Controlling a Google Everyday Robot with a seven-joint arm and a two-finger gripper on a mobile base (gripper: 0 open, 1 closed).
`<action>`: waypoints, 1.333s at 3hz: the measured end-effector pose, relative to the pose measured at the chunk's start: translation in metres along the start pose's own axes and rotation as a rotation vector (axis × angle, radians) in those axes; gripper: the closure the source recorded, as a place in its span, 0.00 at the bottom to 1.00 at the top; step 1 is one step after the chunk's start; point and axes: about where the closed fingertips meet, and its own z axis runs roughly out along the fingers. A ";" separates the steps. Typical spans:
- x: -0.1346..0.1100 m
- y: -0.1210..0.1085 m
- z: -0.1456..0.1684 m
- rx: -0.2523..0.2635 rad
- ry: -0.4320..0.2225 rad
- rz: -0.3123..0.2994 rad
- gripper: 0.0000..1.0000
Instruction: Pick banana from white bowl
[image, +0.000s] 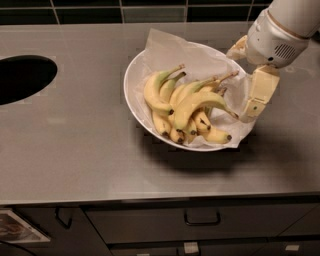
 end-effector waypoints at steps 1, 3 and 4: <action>0.000 0.000 0.000 0.000 0.000 0.000 0.00; -0.027 0.006 0.014 -0.023 -0.017 -0.053 0.09; -0.037 0.005 0.024 -0.043 -0.018 -0.071 0.12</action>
Offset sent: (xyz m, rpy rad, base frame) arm -0.0119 0.0299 -0.0025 -0.0070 0.0116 0.0643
